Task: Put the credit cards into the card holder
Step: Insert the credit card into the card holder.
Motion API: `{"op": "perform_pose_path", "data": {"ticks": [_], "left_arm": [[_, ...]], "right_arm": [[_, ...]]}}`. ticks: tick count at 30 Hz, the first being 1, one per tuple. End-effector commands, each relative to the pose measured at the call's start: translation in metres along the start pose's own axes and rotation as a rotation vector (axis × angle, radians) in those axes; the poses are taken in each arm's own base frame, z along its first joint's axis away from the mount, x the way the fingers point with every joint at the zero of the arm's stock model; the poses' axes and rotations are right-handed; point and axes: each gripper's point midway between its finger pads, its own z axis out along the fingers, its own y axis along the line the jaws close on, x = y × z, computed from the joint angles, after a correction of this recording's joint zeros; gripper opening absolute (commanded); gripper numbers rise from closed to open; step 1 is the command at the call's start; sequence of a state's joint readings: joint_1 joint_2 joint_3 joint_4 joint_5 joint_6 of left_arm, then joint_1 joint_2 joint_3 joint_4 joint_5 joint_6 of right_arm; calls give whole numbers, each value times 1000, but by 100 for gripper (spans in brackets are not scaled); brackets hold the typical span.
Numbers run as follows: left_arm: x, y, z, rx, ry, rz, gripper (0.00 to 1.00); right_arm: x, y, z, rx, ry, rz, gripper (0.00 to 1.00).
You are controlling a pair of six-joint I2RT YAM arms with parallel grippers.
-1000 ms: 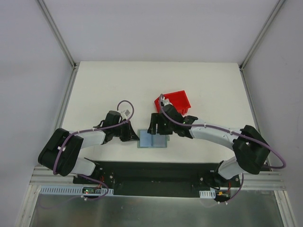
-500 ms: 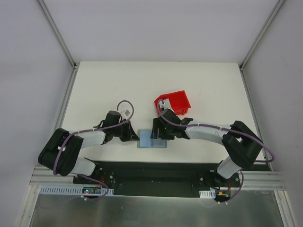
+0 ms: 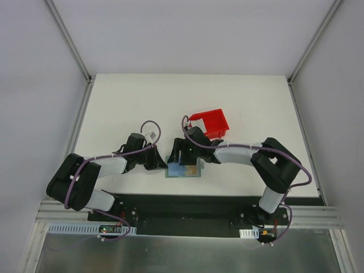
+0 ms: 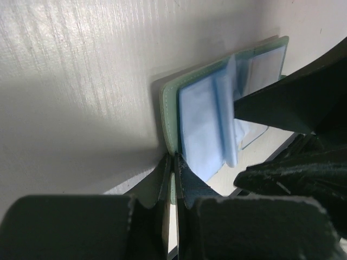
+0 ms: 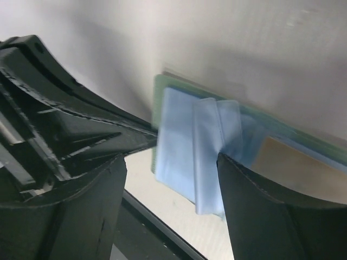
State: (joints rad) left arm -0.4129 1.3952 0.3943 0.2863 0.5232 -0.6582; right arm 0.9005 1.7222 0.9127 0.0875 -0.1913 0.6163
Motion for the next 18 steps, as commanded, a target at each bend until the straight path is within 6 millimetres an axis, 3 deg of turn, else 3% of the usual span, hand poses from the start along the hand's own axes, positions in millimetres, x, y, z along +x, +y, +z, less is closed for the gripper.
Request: {"op": "perform_pose_path", "data": {"ticks": [1, 8, 12, 15, 18], "left_arm": [[15, 17, 4, -51, 32, -31, 0], [16, 25, 6, -83, 19, -62, 0], [18, 31, 8, -98, 19, -86, 0], [19, 35, 10, -112, 20, -95, 0], [21, 37, 10, -118, 20, -99, 0]], "right_arm": [[-8, 47, 7, -180, 35, -12, 70], [-16, 96, -9, -340, 49, -79, 70], [-19, 108, -23, -379, 35, -109, 69], [-27, 82, -40, -252, -67, -138, 69], [-34, 20, -54, 28, -122, -134, 70]]}}
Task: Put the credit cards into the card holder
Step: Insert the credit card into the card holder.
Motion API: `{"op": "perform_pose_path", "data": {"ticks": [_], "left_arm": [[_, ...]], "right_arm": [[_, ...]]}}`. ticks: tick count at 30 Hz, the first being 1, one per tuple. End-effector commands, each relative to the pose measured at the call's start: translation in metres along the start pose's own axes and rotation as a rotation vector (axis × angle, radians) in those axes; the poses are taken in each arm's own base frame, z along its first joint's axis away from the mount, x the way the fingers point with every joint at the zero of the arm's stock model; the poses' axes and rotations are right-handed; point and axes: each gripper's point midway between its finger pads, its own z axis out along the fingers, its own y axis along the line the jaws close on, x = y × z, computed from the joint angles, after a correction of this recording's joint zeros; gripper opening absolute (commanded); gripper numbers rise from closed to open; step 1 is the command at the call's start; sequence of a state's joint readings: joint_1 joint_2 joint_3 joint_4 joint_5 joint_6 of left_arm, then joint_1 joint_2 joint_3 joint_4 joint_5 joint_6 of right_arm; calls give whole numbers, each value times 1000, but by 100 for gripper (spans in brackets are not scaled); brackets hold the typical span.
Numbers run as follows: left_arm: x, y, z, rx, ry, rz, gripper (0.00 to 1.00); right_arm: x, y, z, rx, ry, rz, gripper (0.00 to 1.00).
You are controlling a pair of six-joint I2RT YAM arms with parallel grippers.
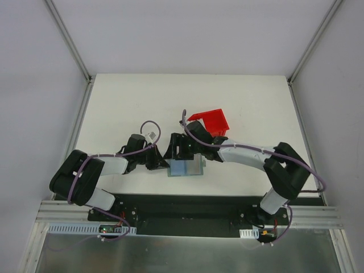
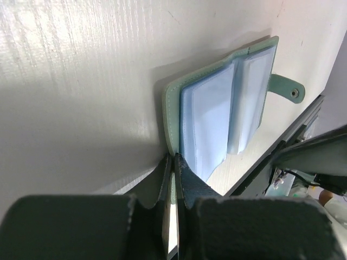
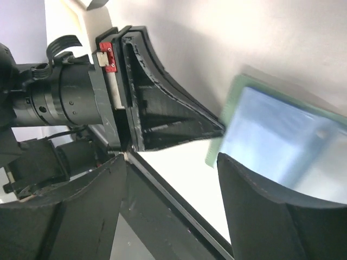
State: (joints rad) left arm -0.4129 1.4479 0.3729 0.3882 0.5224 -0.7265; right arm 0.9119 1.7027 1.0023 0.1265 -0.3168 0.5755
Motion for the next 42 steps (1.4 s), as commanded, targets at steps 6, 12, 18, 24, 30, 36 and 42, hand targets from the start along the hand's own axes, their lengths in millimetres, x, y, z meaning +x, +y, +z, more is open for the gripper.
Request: {"op": "perform_pose_path", "data": {"ticks": [6, 12, 18, 24, 30, 36, 42], "left_arm": [[23, 36, 1, -124, 41, -41, 0], [21, 31, 0, -106, 38, -30, 0], [20, 29, 0, -100, 41, -24, 0], [19, 27, 0, -95, 40, -19, 0], [19, 27, 1, -97, 45, -21, 0], [18, 32, 1, -120, 37, -29, 0], [17, 35, 2, -136, 34, -34, 0]], "right_arm": [[0, -77, -56, 295, -106, 44, 71], [12, -97, -52, 356, -80, 83, 71], [27, -116, -39, 421, -15, 106, 71], [34, -83, -6, 296, 46, 91, 71], [13, -34, 12, 82, 29, 59, 70], [-2, 34, 7, -157, 36, -26, 70], [-1, 69, -9, -287, 51, -76, 71]]}}
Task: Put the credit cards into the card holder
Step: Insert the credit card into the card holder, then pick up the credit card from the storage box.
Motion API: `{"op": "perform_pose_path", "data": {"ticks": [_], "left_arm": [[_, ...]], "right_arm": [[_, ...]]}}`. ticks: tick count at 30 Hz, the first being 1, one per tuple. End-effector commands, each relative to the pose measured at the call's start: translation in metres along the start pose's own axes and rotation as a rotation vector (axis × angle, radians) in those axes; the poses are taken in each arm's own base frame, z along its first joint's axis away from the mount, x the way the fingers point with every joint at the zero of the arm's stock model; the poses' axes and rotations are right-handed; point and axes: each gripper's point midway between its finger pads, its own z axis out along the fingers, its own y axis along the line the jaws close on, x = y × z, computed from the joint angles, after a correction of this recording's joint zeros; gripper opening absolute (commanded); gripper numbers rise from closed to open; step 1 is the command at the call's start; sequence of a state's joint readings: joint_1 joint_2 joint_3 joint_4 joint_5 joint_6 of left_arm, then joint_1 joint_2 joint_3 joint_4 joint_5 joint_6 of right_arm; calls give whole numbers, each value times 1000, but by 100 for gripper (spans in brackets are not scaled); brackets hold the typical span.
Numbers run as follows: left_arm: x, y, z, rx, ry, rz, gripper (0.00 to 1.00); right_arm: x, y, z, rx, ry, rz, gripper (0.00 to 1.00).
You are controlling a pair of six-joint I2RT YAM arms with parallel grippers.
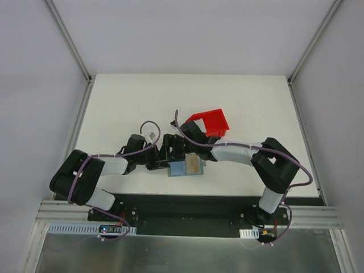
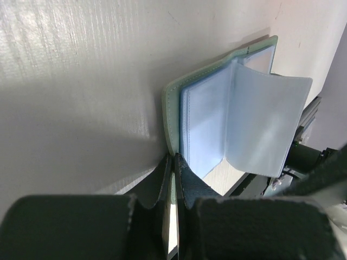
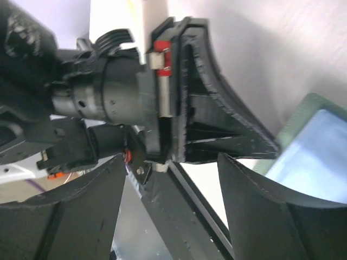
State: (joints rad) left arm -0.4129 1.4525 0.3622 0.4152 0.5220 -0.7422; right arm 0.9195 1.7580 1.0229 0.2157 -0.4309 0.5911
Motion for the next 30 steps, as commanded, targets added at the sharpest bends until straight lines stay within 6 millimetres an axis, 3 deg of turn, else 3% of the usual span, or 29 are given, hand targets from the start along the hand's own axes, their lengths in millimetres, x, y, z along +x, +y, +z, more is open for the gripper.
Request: {"op": "perform_pose_path", "data": {"ticks": [1, 4, 7, 13, 20, 25, 30], "left_arm": [[17, 36, 1, -146, 42, -25, 0], [18, 36, 1, -145, 48, -26, 0], [18, 35, 1, -143, 46, -23, 0], [17, 31, -1, -122, 46, -4, 0], [8, 22, -1, -106, 28, 20, 0], [1, 17, 0, -103, 26, 36, 0], [-1, 13, 1, -96, 29, 42, 0]], "right_arm": [[-9, 50, -18, -163, -17, -79, 70], [-16, 37, -36, -64, -107, -132, 69], [-25, -10, -66, 164, -226, -135, 72], [-38, -62, -106, 234, -287, -16, 71], [-110, -91, -160, 434, -357, -62, 69], [-149, -103, -160, 510, -311, -112, 73], [-171, -130, -144, 552, -200, -94, 76]]}}
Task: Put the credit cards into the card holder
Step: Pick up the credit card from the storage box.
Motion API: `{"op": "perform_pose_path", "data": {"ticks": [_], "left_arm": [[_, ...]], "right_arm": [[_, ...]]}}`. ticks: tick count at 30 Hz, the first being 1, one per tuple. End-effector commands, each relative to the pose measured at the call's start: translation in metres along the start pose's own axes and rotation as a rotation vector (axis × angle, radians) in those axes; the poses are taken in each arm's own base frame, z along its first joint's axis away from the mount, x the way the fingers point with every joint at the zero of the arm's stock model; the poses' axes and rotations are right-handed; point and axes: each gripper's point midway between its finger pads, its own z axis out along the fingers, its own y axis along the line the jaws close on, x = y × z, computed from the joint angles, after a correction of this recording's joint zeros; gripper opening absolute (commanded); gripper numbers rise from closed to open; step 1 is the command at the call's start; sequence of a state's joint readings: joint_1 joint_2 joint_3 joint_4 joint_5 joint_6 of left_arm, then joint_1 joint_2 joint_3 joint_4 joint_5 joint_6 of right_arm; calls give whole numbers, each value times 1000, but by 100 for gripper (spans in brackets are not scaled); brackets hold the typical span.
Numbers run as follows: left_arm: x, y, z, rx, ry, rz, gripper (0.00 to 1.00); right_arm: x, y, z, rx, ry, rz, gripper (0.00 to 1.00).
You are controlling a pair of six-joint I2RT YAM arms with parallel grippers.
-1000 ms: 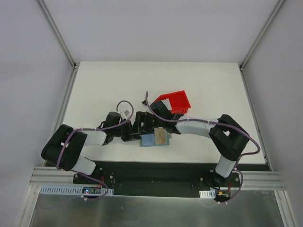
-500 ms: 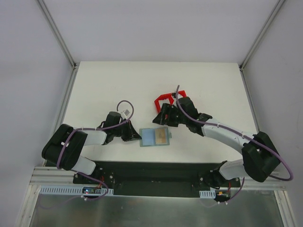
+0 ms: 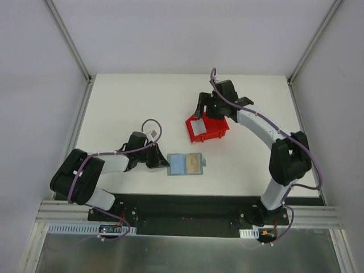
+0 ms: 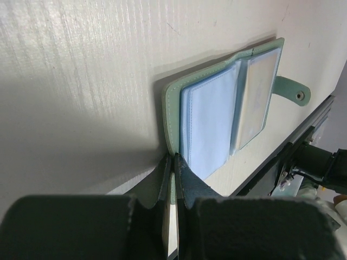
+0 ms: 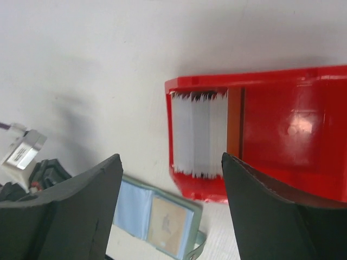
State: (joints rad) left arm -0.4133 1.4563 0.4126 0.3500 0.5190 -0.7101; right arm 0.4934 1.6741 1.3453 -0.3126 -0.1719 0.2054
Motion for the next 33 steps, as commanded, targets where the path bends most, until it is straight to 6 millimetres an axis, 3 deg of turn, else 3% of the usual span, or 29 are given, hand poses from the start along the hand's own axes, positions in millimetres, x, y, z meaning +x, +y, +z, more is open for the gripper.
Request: {"op": "perform_pose_path", "data": {"ticks": [1, 7, 17, 23, 33], "left_arm": [[5, 16, 1, -80, 20, 20, 0], [3, 15, 1, -80, 17, 26, 0], [3, 15, 1, -82, 29, 27, 0], [4, 15, 2, -80, 32, 25, 0], [4, 14, 2, -77, 35, 26, 0]], "right_arm": [[9, -24, 22, 67, 141, -70, 77], [15, -34, 50, 52, 202, -59, 80], [31, -21, 74, -68, 273, 0, 84], [32, -13, 74, -112, 284, 10, 83], [21, -2, 57, -141, 247, -7, 74]]}}
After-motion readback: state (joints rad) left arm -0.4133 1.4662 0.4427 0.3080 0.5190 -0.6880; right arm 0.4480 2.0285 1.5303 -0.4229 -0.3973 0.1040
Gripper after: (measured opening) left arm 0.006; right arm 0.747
